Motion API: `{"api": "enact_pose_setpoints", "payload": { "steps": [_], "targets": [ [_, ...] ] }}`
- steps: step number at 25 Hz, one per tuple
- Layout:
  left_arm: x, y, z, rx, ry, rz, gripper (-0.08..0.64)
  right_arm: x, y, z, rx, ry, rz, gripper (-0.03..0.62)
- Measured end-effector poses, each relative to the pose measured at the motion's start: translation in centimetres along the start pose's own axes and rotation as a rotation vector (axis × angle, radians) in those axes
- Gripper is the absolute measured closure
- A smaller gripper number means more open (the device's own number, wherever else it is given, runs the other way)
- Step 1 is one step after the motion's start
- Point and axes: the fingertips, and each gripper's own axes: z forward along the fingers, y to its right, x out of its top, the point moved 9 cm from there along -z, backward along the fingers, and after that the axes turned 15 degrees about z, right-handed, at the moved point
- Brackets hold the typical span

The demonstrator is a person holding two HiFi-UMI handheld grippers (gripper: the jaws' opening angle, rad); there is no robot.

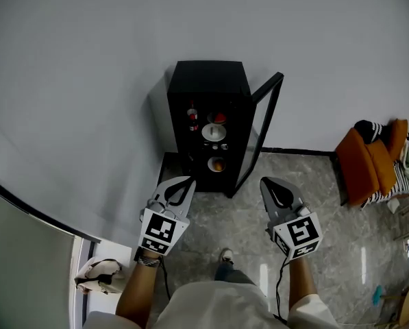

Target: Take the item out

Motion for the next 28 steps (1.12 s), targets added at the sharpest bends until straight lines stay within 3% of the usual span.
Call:
{"api": "enact_pose_setpoints", "payload": {
  "steps": [8, 19, 28],
  "targets": [
    [-0.1, -3.3, 8.4, -0.004, -0.031, 0.012, 0.554, 1.3, 7.5, 6.1, -0.059, -0.017, 0.006, 0.586],
    [-1.1, -5.7, 17.3, -0.019, -0.089, 0.015, 0.554, 0.6, 14.7, 11.9, -0.046, -0.074, 0.037, 0.586],
    [-3.4, -7.3, 23.1, -0.064, -0.194, 0.080, 0.548, -0.7, 18.7, 16.4, -0.018, -0.101, 0.054, 0.586]
  ]
}}
